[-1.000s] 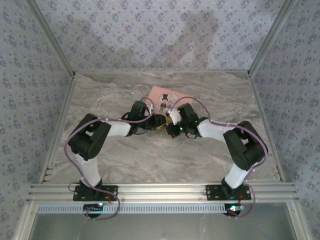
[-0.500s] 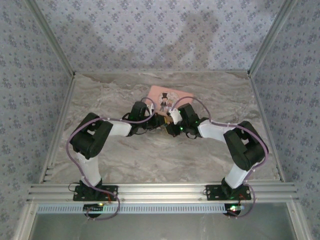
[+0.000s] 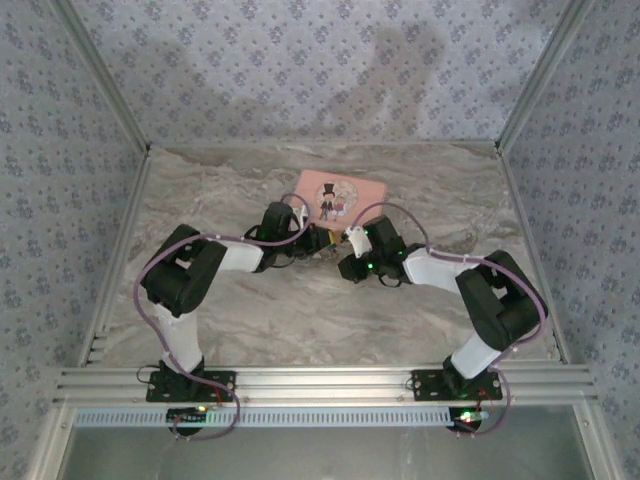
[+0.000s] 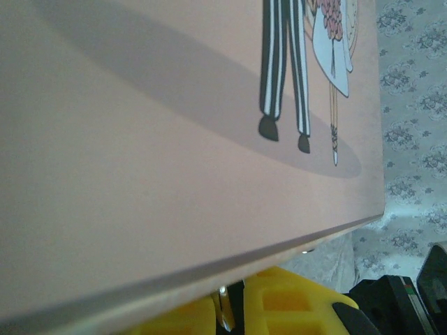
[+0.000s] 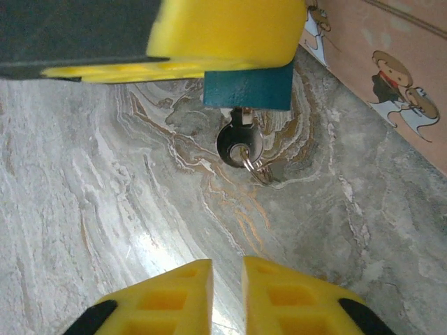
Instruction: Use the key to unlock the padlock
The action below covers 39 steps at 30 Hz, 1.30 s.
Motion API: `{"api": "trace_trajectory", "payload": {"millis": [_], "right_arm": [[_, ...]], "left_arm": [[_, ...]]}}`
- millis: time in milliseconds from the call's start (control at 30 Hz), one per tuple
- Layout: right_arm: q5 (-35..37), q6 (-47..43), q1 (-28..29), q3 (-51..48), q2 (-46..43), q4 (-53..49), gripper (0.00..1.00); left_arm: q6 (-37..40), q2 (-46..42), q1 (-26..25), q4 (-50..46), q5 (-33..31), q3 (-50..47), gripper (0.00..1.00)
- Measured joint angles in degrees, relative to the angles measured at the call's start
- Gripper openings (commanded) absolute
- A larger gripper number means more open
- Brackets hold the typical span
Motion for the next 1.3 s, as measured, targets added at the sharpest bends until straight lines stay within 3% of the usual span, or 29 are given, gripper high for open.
{"api": "trace_trajectory", "payload": {"millis": [400,1100,1200,1300], "right_arm": [[-0.96,2.38,0.04,4.04,2.32,2.62,0.00],[2.51,4.44,1.40,4.11,2.73,3.63,0.00],[3.93,4.13,1.90,4.00,2.12,3.02,0.22],[5.81,3.69,2.38,2.49,-0.26,2.99,0.31]], "left_arm": [[-1.49,0.00,-0.04,0.87,0.17,0.00,0.00],[-2.54,0.02,-0.59,4.24,-1.55,-1.57,0.00],[-2.54,0.02,-0.57,4.46,-1.55,-1.79,0.00],[-2.51,0.00,-0.48,4.42,-1.14,-1.81,0.00]]}}
